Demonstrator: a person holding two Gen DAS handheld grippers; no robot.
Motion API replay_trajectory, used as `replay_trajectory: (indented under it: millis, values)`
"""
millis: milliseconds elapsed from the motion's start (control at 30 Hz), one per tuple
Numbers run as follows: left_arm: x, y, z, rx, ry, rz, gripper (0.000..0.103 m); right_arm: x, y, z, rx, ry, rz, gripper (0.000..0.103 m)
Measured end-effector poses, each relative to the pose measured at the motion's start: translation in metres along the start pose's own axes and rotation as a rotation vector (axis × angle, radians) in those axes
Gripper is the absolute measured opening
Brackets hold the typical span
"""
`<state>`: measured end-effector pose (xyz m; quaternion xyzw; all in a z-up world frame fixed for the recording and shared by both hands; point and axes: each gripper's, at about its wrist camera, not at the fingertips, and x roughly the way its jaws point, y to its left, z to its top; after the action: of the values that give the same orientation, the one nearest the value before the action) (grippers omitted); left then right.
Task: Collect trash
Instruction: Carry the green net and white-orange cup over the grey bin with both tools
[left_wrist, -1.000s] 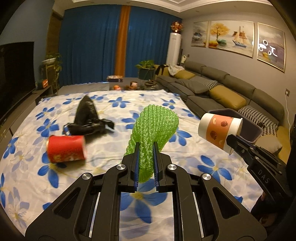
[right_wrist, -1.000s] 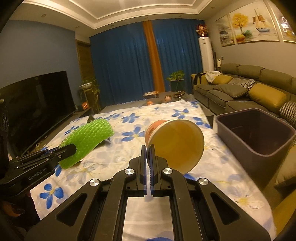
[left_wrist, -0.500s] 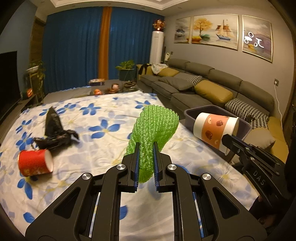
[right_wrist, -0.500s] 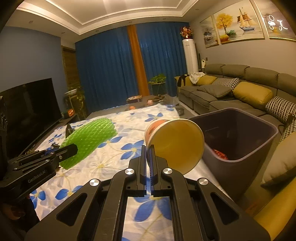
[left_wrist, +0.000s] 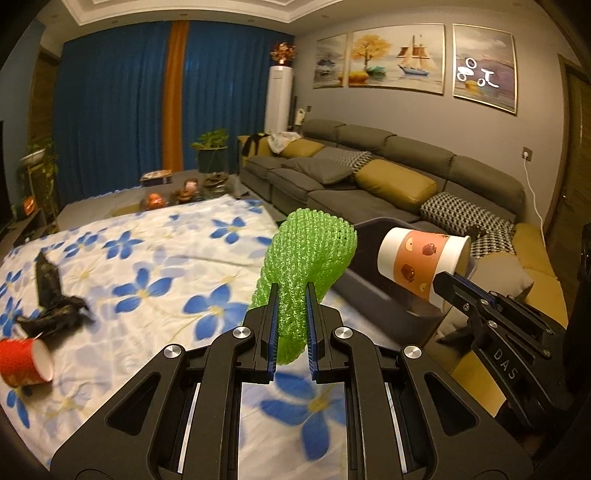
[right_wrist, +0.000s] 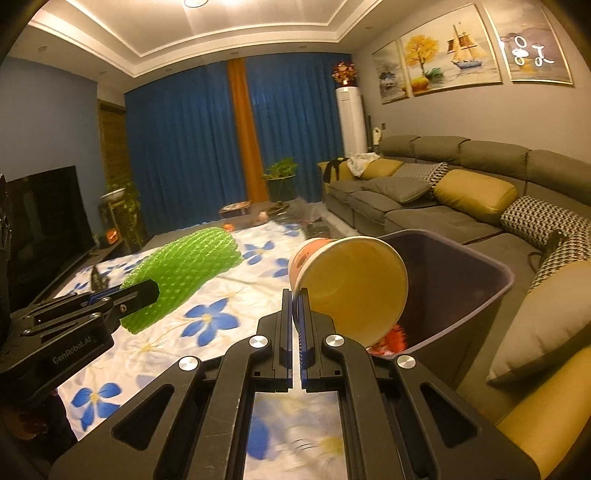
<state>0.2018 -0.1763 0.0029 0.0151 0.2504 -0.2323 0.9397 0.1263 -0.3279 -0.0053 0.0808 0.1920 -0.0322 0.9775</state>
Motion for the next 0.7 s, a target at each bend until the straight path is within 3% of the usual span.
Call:
replay_trajectory:
  millis: [267,700]
  values:
    - [0.037,-0.027,0.018,-0.012,0.007,-0.079,0.012,0.005,-0.036,0.009,0.017,-0.03,-0.067,0.004]
    - [0.084,-0.057,0.028,0.013,0.035,-0.13,0.012,0.023,-0.064,0.01,0.012,-0.027,-0.105,0.004]
